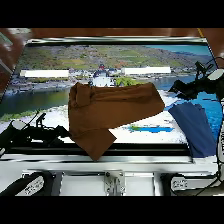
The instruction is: Fold the shirts.
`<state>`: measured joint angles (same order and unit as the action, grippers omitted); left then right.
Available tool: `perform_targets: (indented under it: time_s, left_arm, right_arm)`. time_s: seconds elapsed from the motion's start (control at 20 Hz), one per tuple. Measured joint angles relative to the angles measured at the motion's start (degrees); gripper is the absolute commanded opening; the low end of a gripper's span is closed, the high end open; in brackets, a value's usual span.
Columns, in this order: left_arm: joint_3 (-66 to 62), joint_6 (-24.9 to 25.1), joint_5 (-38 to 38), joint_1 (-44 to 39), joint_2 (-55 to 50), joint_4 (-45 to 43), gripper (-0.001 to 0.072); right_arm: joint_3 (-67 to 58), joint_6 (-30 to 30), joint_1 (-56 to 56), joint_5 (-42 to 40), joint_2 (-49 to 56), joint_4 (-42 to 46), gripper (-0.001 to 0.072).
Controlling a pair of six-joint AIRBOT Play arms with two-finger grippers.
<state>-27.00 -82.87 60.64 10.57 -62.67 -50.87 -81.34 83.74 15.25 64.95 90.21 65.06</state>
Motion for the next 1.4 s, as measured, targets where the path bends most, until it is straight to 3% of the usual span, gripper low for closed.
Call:
perform_targets:
  time_s: [0.1,0.15,0.25,0.3,0.4,0.5,0.75,1.4]
  left_arm:
    - [0.48,0.66,-2.40,-1.36,-1.95,1.44,0.0657]
    - [0.59,0.87,-3.39,-2.03,-2.84,2.32,0.0577]
    - [0.83,1.79,-5.95,-3.52,-4.44,3.76,0.0340]
    - [0.87,2.03,-7.41,-3.85,-4.94,4.26,0.0295]
    - [0.94,2.32,-9.77,-4.42,-5.60,5.05,0.0123]
    - [0.94,2.58,-11.28,-4.68,-5.95,5.29,0.0037]
    - [0.09,5.79,-10.25,-4.94,-6.16,5.68,0.0037]
    - [-0.22,7.43,-6.71,-5.01,-6.14,5.53,0.0036]
  right_arm:
    - [0.11,0.02,-0.11,-0.90,0.20,-0.66,0.0583]
    - [0.11,0.04,-0.11,-1.03,0.26,-0.83,0.0583]
    - [0.15,0.09,-0.22,-1.46,0.35,-1.29,0.0594]
    - [0.15,0.13,-0.22,-1.38,0.42,-1.38,0.0676]
    - [0.15,0.17,-0.22,0.02,1.09,-1.46,0.0676]
    - [0.15,0.15,-0.22,3.19,2.78,-1.11,0.0676]
    - [0.15,0.63,-0.59,8.00,7.93,-2.19,0.0675]
    - [-0.17,3.93,-3.80,3.39,11.85,6.03,0.0674]
